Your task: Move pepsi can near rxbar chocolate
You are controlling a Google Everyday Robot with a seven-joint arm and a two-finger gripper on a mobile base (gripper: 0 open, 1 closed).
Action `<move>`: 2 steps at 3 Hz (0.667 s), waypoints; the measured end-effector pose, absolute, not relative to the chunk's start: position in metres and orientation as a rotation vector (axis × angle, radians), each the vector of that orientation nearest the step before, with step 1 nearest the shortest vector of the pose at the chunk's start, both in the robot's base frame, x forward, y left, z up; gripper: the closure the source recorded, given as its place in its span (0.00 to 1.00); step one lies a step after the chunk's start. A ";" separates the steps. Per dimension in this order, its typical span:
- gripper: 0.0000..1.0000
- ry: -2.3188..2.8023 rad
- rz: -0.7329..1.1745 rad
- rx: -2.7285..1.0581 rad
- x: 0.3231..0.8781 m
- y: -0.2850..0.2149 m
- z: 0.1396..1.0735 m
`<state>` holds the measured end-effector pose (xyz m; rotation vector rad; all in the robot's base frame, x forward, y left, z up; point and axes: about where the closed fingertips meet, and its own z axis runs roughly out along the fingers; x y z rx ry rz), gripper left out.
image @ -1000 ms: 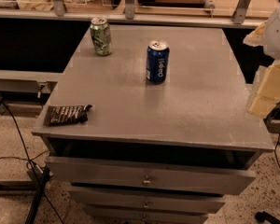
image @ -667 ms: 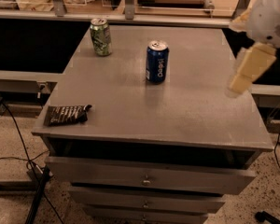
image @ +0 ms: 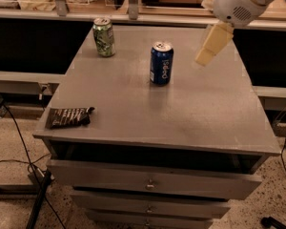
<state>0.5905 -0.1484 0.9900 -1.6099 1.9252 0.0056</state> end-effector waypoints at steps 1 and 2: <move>0.00 1.902 -0.009 -1.588 0.599 -0.145 0.994; 0.00 1.858 0.067 -1.565 0.600 -0.141 0.993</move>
Offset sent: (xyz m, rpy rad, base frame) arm 0.0146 0.0164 0.0098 0.5838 -0.0534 0.1959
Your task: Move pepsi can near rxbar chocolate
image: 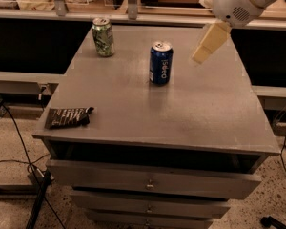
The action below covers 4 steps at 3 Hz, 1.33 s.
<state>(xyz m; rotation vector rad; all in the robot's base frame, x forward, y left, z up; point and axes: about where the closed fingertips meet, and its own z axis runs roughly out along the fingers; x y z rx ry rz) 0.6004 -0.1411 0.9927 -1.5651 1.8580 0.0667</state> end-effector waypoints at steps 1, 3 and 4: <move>0.00 1.703 0.261 -1.462 0.618 -0.142 0.972; 0.00 1.388 0.680 -1.187 0.625 -0.119 0.976; 0.00 1.368 0.715 -1.176 0.624 -0.112 0.979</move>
Offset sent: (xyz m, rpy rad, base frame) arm 0.0190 0.0126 0.0042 1.0006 -0.1102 0.2355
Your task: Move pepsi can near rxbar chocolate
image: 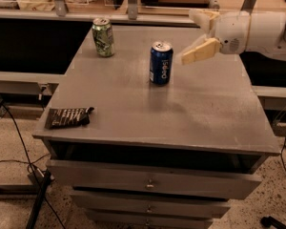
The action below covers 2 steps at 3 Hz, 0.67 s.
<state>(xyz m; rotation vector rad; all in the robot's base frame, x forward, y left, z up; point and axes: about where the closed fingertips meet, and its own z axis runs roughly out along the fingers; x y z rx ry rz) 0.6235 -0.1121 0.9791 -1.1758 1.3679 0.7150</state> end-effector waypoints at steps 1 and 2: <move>0.00 1.409 0.684 -1.180 0.631 -0.109 0.961; 0.00 1.429 0.699 -1.130 0.638 -0.109 0.940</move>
Offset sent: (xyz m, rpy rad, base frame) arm 0.0243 -0.0050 -0.0637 0.0376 0.0691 -0.0996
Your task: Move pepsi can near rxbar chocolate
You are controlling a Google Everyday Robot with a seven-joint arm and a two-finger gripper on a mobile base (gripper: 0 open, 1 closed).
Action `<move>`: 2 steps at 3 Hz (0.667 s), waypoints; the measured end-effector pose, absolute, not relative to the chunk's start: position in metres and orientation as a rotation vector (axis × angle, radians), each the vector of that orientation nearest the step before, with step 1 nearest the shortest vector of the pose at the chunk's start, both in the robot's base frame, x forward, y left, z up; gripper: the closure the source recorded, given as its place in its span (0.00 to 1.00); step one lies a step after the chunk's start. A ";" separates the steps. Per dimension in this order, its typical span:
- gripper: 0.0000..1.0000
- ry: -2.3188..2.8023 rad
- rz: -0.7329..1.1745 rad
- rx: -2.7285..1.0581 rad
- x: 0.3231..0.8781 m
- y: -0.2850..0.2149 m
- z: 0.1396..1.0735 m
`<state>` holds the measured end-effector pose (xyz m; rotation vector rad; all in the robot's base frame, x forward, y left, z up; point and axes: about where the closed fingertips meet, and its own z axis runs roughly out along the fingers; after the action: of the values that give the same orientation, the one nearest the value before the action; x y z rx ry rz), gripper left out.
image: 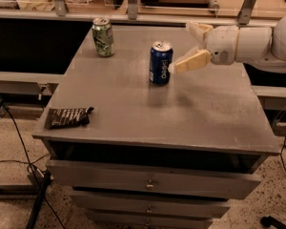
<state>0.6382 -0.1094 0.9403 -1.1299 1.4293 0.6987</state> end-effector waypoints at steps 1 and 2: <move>0.00 1.423 0.721 -1.095 0.642 -0.101 0.927; 0.00 1.408 0.729 -1.101 0.643 -0.088 0.920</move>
Offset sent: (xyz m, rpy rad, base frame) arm 0.0061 0.0300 -0.0269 0.0445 -0.0082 0.0114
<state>0.6433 -0.0885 0.9203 -1.1015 1.4084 0.7294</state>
